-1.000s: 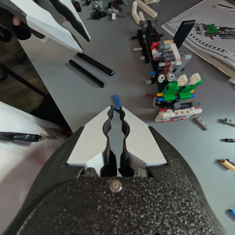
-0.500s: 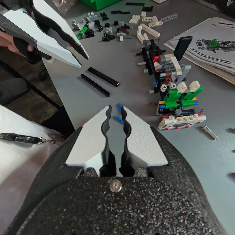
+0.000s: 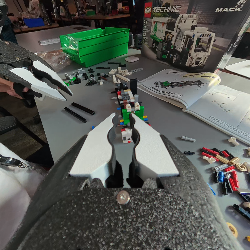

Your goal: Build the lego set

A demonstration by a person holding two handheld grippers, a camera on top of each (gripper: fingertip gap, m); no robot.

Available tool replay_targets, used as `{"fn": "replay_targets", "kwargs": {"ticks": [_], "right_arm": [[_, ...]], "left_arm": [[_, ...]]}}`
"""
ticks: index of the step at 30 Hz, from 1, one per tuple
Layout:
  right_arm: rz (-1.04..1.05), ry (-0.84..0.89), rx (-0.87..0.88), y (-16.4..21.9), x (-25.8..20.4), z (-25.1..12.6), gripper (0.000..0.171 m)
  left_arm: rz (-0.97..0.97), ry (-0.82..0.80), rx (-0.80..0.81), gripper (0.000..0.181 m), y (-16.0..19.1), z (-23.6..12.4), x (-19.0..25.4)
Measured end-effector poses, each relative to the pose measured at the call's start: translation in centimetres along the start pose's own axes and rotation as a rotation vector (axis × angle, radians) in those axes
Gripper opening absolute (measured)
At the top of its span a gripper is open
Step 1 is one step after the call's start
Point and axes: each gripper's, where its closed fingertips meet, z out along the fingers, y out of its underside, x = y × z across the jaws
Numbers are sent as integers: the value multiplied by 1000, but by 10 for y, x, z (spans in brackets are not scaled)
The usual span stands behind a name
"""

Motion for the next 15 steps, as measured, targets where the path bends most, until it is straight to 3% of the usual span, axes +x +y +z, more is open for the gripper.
{"fn": "replay_targets", "kwargs": {"ticks": [10,15], "right_arm": [[39,19,32,3,15,-9,14],[38,-17,32,1,-1,-12,14]], "left_arm": [[34,-130,-114,20,6,-4,-31],[28,-167,-111,20,10,-12,-34]]}}
